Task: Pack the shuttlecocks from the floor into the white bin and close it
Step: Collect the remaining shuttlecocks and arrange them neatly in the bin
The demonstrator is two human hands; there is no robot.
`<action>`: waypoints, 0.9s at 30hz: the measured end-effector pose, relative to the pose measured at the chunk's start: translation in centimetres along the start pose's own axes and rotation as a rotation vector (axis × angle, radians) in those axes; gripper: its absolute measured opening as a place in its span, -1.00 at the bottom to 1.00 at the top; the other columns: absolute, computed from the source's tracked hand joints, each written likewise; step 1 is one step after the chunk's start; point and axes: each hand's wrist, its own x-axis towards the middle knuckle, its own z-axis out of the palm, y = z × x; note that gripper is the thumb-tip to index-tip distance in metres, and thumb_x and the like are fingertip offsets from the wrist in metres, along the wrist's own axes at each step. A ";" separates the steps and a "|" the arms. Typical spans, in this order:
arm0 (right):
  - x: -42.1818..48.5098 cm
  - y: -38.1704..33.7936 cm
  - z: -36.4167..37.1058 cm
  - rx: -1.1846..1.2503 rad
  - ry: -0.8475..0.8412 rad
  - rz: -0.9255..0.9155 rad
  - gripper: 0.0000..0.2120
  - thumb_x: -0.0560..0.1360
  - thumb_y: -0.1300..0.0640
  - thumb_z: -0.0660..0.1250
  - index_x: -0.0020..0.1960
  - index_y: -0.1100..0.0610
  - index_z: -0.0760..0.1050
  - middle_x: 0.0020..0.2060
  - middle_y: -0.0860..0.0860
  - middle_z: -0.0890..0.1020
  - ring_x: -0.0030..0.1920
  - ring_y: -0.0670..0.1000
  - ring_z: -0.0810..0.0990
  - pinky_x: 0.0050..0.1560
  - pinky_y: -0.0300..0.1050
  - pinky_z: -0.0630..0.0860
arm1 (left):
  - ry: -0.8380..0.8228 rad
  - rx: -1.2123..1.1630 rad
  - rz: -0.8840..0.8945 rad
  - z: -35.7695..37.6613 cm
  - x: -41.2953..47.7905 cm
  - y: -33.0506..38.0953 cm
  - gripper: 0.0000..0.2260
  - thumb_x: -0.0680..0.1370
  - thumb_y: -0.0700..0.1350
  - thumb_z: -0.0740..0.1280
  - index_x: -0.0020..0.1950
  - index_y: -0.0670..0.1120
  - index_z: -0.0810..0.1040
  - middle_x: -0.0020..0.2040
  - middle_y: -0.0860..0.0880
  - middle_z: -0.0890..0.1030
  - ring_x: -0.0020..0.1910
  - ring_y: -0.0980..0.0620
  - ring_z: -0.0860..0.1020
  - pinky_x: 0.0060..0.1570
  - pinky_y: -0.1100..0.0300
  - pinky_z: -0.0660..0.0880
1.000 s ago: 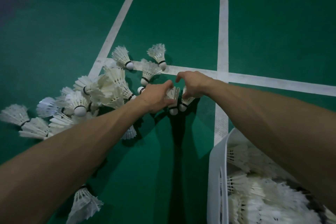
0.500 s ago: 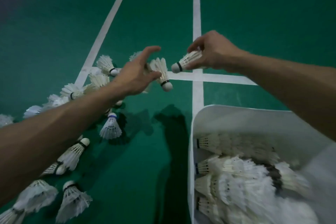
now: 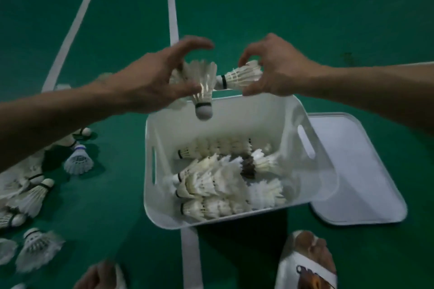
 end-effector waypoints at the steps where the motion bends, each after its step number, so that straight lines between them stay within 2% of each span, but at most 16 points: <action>1: -1.2 0.3 0.3 -0.003 -0.059 -0.008 -0.50 0.29 0.01 0.58 0.18 0.00 0.52 0.01 -0.02 0.41 -0.02 0.01 0.46 -0.07 -0.25 0.28 | -0.082 0.008 -0.020 1.0 -0.1 0.3 -0.45 0.52 -0.02 0.32 0.41 0.29 0.17 -0.03 0.05 0.51 -0.17 0.07 0.58 -0.14 0.17 0.47; 3: -3.4 1.0 1.4 0.025 -0.203 -0.024 -0.51 0.32 0.00 0.56 0.19 0.00 0.49 0.02 -0.09 0.46 -0.01 -0.02 0.50 -0.06 -0.20 0.34 | -0.226 0.029 -0.067 3.3 -0.5 -0.1 -0.46 0.52 0.00 0.32 0.40 0.32 0.16 0.08 -0.02 0.52 -0.04 0.03 0.58 -0.17 0.21 0.46; 5: -5.0 2.0 3.0 -0.015 -0.307 -0.048 -0.50 0.31 -0.03 0.56 0.18 0.00 0.48 0.06 -0.09 0.52 -0.03 -0.04 0.50 -0.04 -0.13 0.43 | -0.305 0.067 -0.089 5.2 -0.9 -1.3 -0.47 0.53 0.04 0.33 0.39 0.34 0.15 0.23 -0.07 0.52 0.14 0.03 0.49 -0.02 0.14 0.42; 7: -5.8 3.1 4.5 -0.067 -0.358 -0.054 -0.48 0.31 -0.04 0.56 0.19 0.02 0.47 0.08 -0.04 0.57 -0.07 -0.04 0.49 -0.07 -0.15 0.44 | -0.327 0.063 -0.109 6.5 -1.3 -2.4 -0.46 0.52 0.06 0.34 0.38 0.36 0.15 0.31 -0.09 0.48 0.22 0.02 0.45 0.11 0.11 0.37; 10: -6.5 4.6 5.9 -0.134 -0.411 -0.043 -0.44 0.31 -0.08 0.55 0.23 0.05 0.48 0.04 -0.03 0.57 -0.10 -0.03 0.45 -0.12 -0.19 0.36 | -0.350 0.043 -0.132 7.8 -1.6 -3.2 -0.47 0.53 0.07 0.33 0.40 0.34 0.15 0.28 -0.11 0.49 0.19 -0.03 0.49 0.07 0.12 0.42; 13: -7.2 5.6 7.4 -0.164 -0.464 -0.049 -0.48 0.28 -0.07 0.56 0.19 0.06 0.55 0.03 -0.01 0.63 -0.07 0.01 0.54 -0.10 -0.15 0.45 | -0.376 0.058 -0.117 8.6 -0.7 -3.1 -0.48 0.54 0.06 0.32 0.42 0.28 0.16 0.21 -0.08 0.53 0.08 0.05 0.49 0.02 0.17 0.38; 17: -8.7 5.8 10.2 -0.088 -0.502 -0.067 -0.39 0.29 -0.14 0.53 0.26 0.06 0.51 0.08 0.00 0.61 0.02 0.00 0.53 -0.11 -0.25 0.32 | -0.377 0.026 -0.093 9.5 1.2 -2.7 -0.49 0.54 0.05 0.32 0.41 0.27 0.18 0.26 -0.06 0.51 0.14 0.03 0.47 0.02 0.18 0.34; 22: -8.8 5.3 12.8 0.027 -0.480 -0.048 -0.37 0.27 -0.18 0.54 0.24 0.06 0.50 0.06 -0.02 0.61 -0.02 -0.06 0.47 -0.13 -0.26 0.29 | -0.383 0.000 -0.069 10.7 2.1 -3.2 -0.51 0.54 0.07 0.31 0.40 0.27 0.19 0.12 -0.03 0.50 -0.02 0.07 0.51 -0.14 0.22 0.34; 24: -8.7 4.8 13.7 0.070 -0.476 -0.018 -0.33 0.25 -0.22 0.54 0.25 0.06 0.48 0.02 -0.03 0.59 -0.07 -0.07 0.42 -0.13 -0.22 0.30 | -0.378 -0.019 -0.048 11.1 2.3 -3.7 -0.51 0.53 0.07 0.31 0.40 0.28 0.20 0.22 -0.01 0.48 0.01 0.10 0.49 -0.16 0.30 0.34; 27: -8.6 4.1 14.8 0.115 -0.495 0.028 -0.28 0.22 -0.27 0.54 0.24 0.06 0.44 -0.08 -0.07 0.53 -0.11 -0.07 0.41 -0.14 -0.17 0.38 | -0.390 -0.058 -0.038 11.4 2.4 -4.3 -0.52 0.54 0.06 0.31 0.39 0.27 0.21 0.38 0.07 0.41 0.16 0.12 0.43 -0.01 0.23 0.35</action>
